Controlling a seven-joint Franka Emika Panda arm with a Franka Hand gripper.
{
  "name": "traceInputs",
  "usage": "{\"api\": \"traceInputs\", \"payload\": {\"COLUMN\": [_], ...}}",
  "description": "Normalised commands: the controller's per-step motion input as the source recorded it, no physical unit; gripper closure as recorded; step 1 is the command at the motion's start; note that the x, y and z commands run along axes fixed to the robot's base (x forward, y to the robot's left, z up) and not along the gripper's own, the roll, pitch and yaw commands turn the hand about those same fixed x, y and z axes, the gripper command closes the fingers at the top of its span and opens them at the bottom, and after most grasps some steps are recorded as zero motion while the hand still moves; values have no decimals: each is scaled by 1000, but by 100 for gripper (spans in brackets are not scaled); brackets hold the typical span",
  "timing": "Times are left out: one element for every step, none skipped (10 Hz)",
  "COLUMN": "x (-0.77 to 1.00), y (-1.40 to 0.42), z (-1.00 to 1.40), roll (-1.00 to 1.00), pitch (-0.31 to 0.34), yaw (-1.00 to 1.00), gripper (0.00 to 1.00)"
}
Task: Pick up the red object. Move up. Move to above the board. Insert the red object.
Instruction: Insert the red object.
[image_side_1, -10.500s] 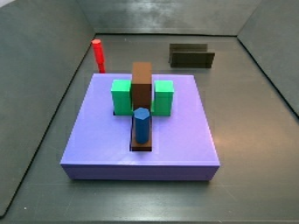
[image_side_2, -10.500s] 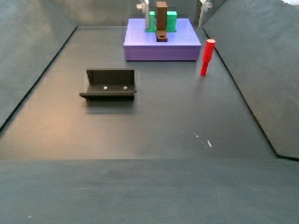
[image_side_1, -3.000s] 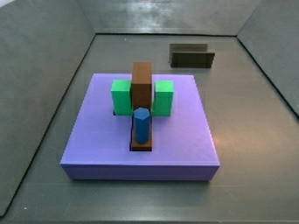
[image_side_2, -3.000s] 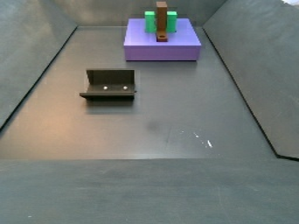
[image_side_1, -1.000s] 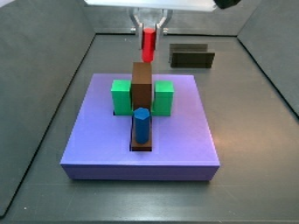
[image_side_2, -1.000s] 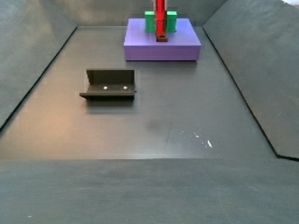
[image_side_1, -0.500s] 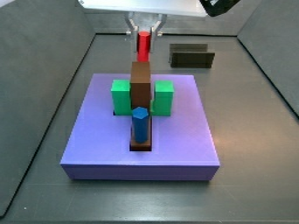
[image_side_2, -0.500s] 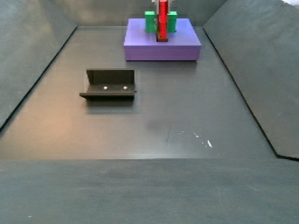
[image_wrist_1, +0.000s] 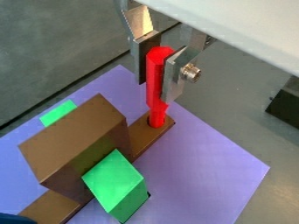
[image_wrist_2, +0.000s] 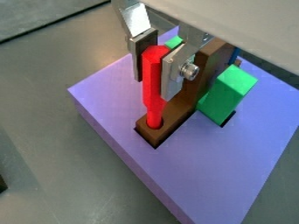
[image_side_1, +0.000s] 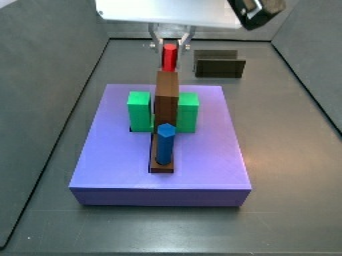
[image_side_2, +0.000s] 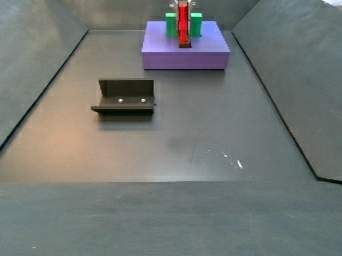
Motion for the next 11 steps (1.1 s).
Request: {"api": "traceInputs", "payload": {"x": [-51,-134,-180,-169,0,197,314,166,0,-169,-231], "y": [0,0,0,0,-49,-80,-60,0,0,29,54], "z": [-140,-131,-117,-120,-154,-280,-303,-331,-409,-529,-423], "roll": [293,330,333,324,153,0,0,4,23,61,70], "pitch": [0,0,0,0,-6,-13,-3,-6,-36,-100,-100], "yaw": [0,0,0,0,26,0,0,0,0,0,0], "gripper": [100,100,100,100,100,100,100,100,100,100,100]}}
